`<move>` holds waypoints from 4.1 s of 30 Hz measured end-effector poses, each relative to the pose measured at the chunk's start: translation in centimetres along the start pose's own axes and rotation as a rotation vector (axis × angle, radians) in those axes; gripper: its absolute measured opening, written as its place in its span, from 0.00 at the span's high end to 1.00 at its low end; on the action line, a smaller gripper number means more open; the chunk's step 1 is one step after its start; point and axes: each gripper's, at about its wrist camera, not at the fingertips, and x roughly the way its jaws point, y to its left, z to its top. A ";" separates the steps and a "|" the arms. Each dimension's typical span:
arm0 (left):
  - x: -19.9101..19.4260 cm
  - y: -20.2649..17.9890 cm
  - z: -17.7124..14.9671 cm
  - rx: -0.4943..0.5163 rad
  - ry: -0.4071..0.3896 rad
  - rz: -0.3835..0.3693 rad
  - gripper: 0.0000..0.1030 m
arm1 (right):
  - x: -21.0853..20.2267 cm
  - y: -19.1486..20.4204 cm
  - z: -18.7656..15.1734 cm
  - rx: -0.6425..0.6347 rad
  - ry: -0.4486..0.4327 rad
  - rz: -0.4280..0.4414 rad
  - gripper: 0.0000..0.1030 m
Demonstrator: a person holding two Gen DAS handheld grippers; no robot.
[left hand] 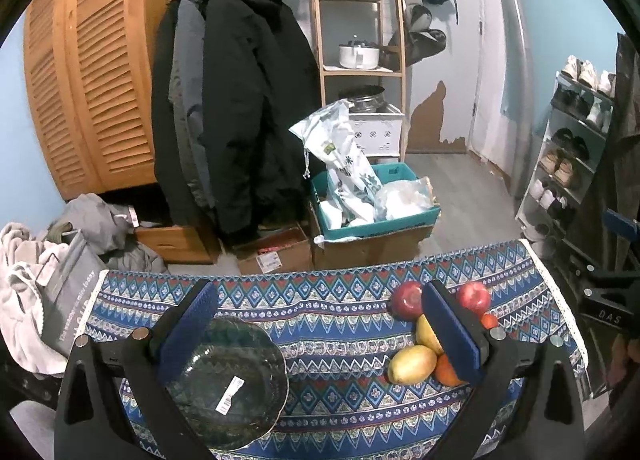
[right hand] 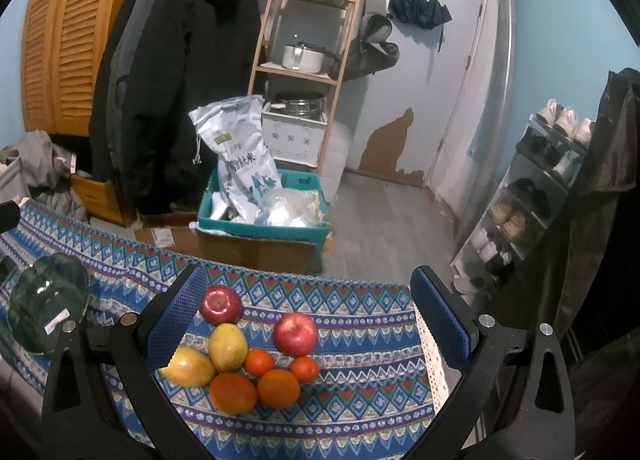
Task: Organize fruits
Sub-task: 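Lower the left tool toward the big green fruit while the right tool approaches the large orange, then close the left tool on the big green fruit while the right tool closes on the large orange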
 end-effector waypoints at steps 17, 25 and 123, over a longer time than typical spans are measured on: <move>7.3 -2.9 -4.3 0.058 0.199 -0.084 0.01 | 4.4 -0.8 -3.7 -0.008 0.183 -0.002 0.03; 11.7 -5.3 -7.2 0.093 0.317 -0.116 0.01 | 7.7 -1.9 -7.2 0.009 0.315 -0.009 0.03; 25.2 -9.8 -14.3 0.098 0.604 -0.261 0.23 | 20.3 -0.6 -16.2 0.205 0.699 0.205 0.39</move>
